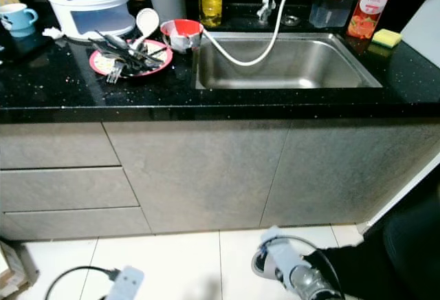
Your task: Kitchen organization
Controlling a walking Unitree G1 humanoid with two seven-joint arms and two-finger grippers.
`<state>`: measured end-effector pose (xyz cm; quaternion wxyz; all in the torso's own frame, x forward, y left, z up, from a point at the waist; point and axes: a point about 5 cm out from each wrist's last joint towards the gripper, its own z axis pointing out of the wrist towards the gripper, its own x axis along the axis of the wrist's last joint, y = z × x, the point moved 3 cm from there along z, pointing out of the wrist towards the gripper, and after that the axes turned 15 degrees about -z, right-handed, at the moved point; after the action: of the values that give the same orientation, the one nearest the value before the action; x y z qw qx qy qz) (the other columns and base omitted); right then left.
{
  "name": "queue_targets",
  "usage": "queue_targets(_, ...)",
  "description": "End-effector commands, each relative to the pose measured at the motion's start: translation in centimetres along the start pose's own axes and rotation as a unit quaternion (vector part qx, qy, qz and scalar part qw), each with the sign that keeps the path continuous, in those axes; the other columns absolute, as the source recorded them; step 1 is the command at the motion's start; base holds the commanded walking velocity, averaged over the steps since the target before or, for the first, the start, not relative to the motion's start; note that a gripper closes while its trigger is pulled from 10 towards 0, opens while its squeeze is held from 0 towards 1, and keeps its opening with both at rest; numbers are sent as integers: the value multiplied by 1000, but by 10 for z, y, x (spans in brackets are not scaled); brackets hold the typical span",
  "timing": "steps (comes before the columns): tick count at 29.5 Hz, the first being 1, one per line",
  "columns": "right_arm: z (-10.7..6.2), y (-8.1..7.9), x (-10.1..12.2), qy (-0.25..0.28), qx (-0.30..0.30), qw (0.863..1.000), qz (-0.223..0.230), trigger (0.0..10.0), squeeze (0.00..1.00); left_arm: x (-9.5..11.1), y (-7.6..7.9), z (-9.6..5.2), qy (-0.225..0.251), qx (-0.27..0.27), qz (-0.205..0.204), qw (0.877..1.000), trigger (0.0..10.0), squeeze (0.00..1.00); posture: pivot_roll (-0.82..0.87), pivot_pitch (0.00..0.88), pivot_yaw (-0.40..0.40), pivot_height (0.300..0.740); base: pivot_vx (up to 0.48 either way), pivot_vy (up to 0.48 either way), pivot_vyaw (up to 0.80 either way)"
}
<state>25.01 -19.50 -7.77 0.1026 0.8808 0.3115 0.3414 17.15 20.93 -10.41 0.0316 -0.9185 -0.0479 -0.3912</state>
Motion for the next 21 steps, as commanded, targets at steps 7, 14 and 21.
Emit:
queue_targets(7, 0, 22, 32, 78, -37, 995, 45, 10000, 0, 49, 8, -6, 135, -10, -76, 988, 10000, 0, 186, 0, -44, 740, 0, 0, 0)
queue_targets(14, -7, 48, 54, 149, -67, 981, 102, 10000, 0, 92, 17, -36, 225, -27, -166, 960, 10000, 0, 184, 0, -48, 740, 0, 0, 0)
queue_targets(21, -54, 88, 152, 328, -135, 923, 152, 10000, 0, 179, 16, -85, 353, -50, -125, 926, 10000, 0, 162, 0, -39, 740, 0, 0, 0)
